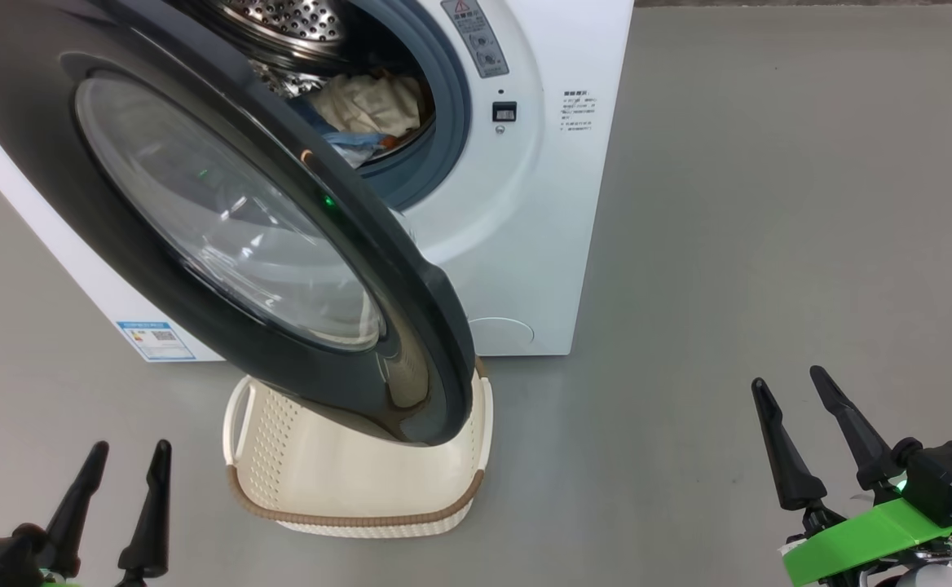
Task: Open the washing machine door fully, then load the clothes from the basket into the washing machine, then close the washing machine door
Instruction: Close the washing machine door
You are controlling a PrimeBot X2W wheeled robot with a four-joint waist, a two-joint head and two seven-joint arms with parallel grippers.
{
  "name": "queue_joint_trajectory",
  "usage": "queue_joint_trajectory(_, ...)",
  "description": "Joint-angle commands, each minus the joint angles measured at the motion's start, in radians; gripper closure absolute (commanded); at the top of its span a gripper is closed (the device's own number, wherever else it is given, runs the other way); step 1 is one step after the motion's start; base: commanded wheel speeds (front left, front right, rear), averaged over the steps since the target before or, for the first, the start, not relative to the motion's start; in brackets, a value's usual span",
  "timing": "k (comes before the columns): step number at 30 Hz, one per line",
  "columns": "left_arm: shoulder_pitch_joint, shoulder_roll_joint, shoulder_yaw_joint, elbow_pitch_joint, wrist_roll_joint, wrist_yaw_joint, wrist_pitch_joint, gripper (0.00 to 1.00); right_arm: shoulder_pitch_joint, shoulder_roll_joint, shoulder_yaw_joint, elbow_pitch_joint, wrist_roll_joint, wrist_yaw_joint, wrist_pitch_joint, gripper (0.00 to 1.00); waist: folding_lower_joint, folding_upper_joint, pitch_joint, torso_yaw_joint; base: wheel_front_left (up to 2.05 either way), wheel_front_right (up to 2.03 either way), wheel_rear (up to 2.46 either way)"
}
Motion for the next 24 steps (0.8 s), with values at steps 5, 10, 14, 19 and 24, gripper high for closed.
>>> queue_joint_trajectory(5,-0.018,0.024,0.035,-0.019,0.008,0.000,-0.006,0.00,-0.015,-0.017,0.018,-0.023,-0.017,0.005,-0.008,0.00,0.0000,0.0000,-0.002,0.003,0.00,0.00,0.00)
queue_joint_trajectory(10,-0.017,0.019,0.036,-0.022,0.011,0.000,-0.006,0.00,-0.025,-0.017,0.026,-0.021,-0.016,0.005,-0.008,0.00,0.0000,0.0000,-0.002,0.007,0.00,0.00,0.00)
queue_joint_trajectory(14,-0.015,0.012,0.036,-0.026,0.012,0.000,-0.006,0.00,-0.040,-0.014,0.029,-0.017,-0.016,0.005,-0.008,0.63,0.0000,0.0000,-0.004,0.013,0.00,0.00,0.00)
queue_joint_trajectory(19,-0.011,0.003,0.026,-0.035,0.019,0.000,-0.006,0.00,-0.065,-0.012,0.040,-0.019,-0.015,0.005,-0.008,1.00,0.0000,0.0000,-0.008,0.028,0.00,0.00,0.00)
queue_joint_trajectory(24,0.002,-0.012,0.043,-0.040,0.024,0.000,-0.006,0.00,-0.109,-0.009,0.064,-0.031,-0.013,0.005,-0.008,1.00,0.0000,0.0000,-0.018,0.045,0.00,0.00,0.00)
